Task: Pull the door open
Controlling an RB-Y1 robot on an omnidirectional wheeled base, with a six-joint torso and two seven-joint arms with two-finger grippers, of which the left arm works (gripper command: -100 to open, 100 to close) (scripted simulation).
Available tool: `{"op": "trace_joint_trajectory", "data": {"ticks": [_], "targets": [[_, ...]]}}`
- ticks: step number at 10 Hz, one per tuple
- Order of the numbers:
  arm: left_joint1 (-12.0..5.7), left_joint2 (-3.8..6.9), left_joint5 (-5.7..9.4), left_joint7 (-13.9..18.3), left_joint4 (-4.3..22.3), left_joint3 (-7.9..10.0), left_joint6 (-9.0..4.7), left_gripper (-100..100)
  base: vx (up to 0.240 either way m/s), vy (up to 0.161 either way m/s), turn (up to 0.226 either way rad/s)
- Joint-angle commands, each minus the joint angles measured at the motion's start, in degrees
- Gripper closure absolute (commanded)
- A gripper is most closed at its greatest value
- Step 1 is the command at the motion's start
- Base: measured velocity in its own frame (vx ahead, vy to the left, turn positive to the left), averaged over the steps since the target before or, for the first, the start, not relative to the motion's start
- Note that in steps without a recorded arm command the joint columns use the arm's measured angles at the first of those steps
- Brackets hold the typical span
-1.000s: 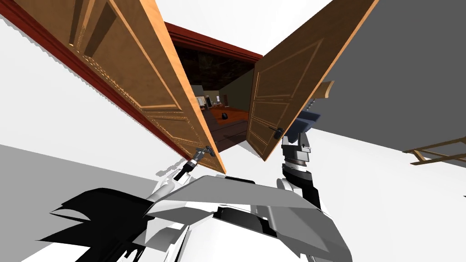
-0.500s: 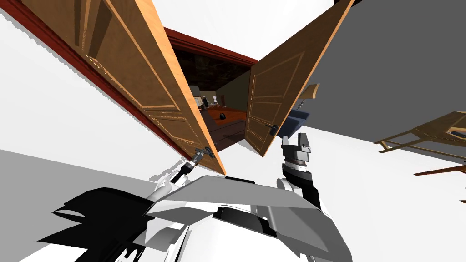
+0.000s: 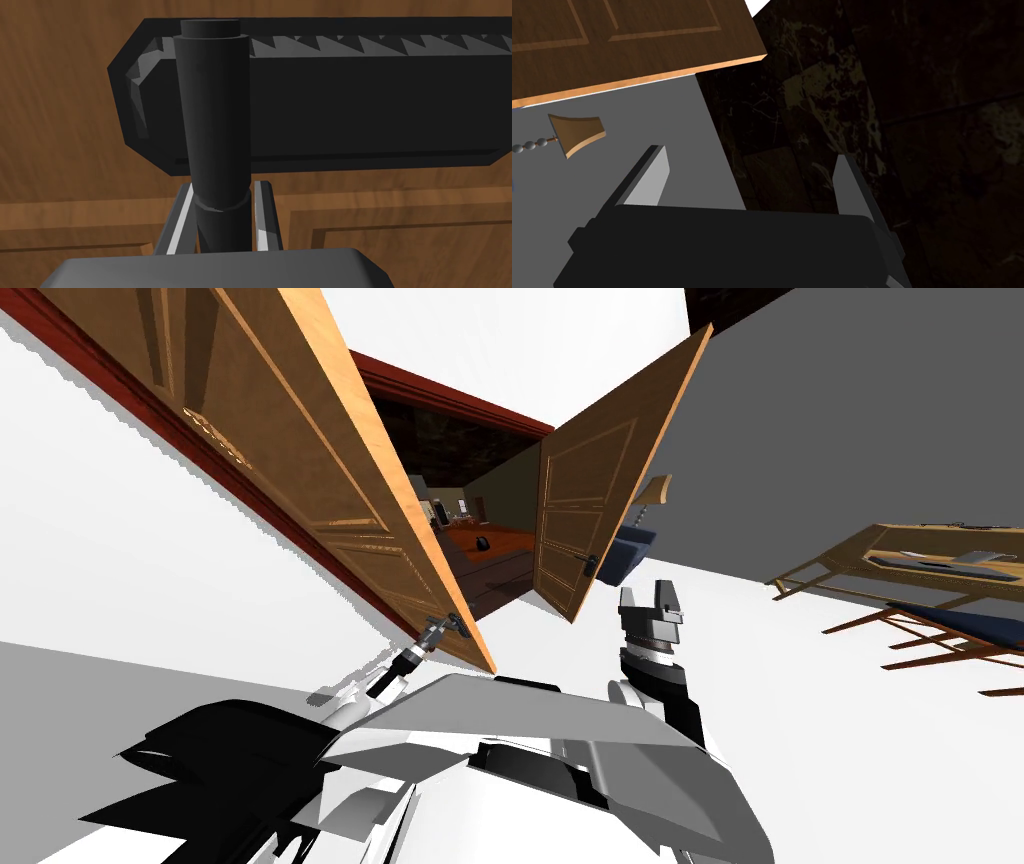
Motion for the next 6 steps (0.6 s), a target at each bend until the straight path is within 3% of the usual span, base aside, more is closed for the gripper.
{"op": "trace_joint_trajectory", "data": {"ticks": [1, 3, 4, 6], "targets": [[0.48, 0.73, 0.13, 0.42, 0.8, 0.06, -1.55, 100, -0.198, 0.092, -0.163], [0.99, 1.31, 0.16, 0.77, 1.4, -0.08, -3.1, 100, -0.189, 0.081, -0.122], [0.69, 0.98, -0.02, 0.68, 1.38, -0.37, -2.68, 100, -0.089, 0.027, -0.028], [0.63, 1.28, -0.17, 1.01, 2.18, -0.63, -3.72, 100, -0.156, 0.073, -0.139]]}}
